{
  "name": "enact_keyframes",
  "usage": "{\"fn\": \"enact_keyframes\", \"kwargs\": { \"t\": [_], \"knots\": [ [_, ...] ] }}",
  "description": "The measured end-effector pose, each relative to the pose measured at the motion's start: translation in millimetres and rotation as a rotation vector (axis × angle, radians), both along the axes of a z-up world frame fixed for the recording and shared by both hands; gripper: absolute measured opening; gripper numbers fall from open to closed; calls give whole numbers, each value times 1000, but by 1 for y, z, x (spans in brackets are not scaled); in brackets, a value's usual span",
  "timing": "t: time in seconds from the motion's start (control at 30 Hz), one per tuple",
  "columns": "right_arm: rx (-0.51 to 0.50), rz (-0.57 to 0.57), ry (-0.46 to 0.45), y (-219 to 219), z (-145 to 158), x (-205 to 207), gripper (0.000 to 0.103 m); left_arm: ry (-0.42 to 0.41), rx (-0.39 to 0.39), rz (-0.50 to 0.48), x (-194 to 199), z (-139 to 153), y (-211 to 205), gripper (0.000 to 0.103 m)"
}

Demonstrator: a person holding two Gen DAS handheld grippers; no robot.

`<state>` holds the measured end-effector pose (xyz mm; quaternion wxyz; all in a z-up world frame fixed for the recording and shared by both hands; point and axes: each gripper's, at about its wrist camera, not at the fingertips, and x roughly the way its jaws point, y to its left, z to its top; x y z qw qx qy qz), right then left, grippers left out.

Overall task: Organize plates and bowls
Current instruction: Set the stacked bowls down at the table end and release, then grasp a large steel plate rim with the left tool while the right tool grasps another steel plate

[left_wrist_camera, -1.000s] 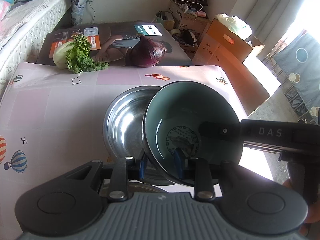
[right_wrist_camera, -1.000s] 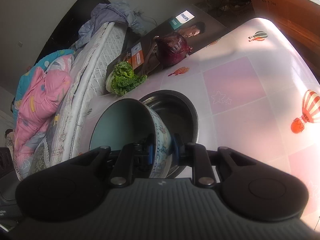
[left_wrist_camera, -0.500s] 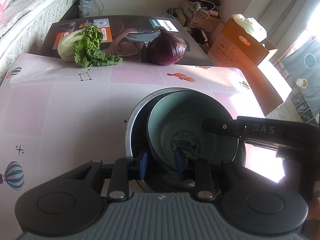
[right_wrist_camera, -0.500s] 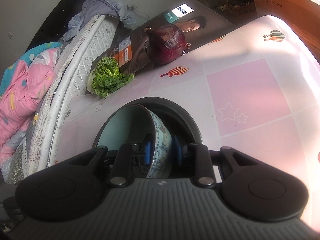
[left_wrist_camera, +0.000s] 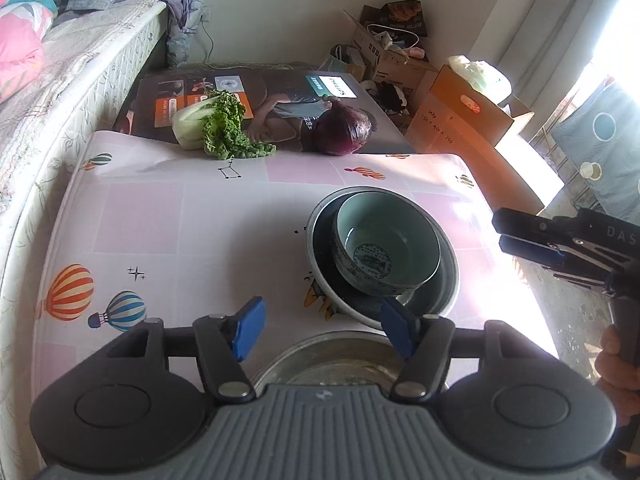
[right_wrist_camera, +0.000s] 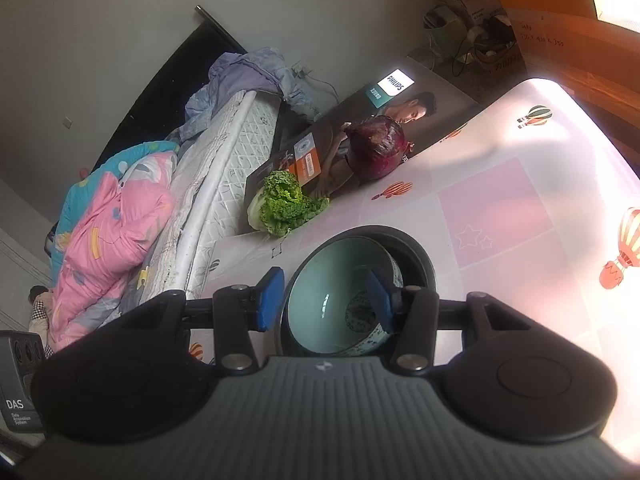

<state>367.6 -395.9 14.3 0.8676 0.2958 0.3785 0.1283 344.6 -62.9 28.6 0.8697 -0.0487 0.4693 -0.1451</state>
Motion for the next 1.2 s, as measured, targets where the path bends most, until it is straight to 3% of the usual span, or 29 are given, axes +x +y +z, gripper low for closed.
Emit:
{"fn": "enact_keyframes", "kwargs": {
  "t": [0.1,0.27,0.5,0.6,0.77,0.9,1.07,1.2],
  "knots": [
    [-45,3,-59,7,17,-69,49,-65,54,5,-49,19,28,75],
    [-221,36,-124,42,12,-177,52,-164,155,42,-133,33,74,88],
    [-283,-8,-204,79,-7,-289,62,-241,264,141,-240,9,113,90],
    [-255,-11,-186,95,-22,-318,63,-257,249,189,-272,-4,125,91],
    [-212,34,-139,129,-44,-334,63,-197,161,241,-289,-31,143,92],
    [-216,80,-106,158,-54,-330,63,-196,169,232,-292,-46,146,92],
    [-216,146,-72,187,-62,-312,63,-204,124,249,-284,-54,153,92],
    [-232,180,-59,208,-66,-291,63,-219,149,262,-274,-62,152,91]
  ]
}}
